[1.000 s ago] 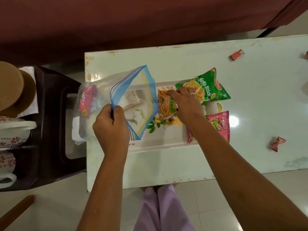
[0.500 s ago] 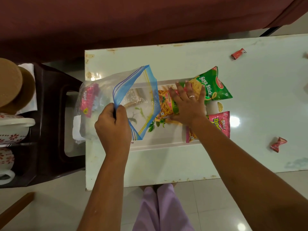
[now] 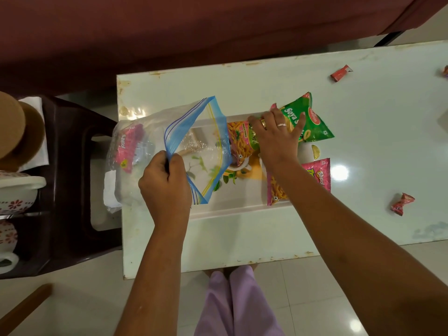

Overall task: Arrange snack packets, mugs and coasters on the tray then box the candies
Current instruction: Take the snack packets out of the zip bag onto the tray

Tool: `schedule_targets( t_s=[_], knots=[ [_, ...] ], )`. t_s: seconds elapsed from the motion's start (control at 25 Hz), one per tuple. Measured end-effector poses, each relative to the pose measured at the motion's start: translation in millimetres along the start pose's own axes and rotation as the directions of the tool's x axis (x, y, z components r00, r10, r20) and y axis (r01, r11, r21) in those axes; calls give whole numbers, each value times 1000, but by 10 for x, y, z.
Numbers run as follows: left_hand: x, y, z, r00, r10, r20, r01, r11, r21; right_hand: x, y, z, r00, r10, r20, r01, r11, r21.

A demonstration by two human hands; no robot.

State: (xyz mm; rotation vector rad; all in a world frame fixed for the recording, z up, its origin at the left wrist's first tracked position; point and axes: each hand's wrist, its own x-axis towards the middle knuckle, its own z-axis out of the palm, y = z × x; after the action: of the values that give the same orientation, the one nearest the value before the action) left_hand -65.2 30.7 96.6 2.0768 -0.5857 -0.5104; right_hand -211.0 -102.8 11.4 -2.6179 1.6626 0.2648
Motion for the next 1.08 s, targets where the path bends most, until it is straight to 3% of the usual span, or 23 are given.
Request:
schedule_targets(
  t_s=[0.24,0.4,0.6,0.72,0.84,1.08],
  knots=[
    [-9,-10,15,1000,1,12,-1,1000,3,29,-1,75,993,15,114,-3,995,-98],
    [7,8,21,1000,8,12,-8,1000,-4,30,-41,1,976,27,215,-18,999,-43],
    [27,-23,28,1000,18,13,-18,1000,10,-261,223,-165,970,223,94,-242,921,305],
    [21,-48,48,999,28,23,-29,999,22,-745,389,-138,979,48,196,-101,957,273],
    [17,-46,65,999,29,25,-29,999,31,-1030,431,71,922,-113,370,52,984,171],
    [-4,-1,43,999,33,27,-34,999,22,-854,588,313,948,-242,205,218,967,135]
  ],
)
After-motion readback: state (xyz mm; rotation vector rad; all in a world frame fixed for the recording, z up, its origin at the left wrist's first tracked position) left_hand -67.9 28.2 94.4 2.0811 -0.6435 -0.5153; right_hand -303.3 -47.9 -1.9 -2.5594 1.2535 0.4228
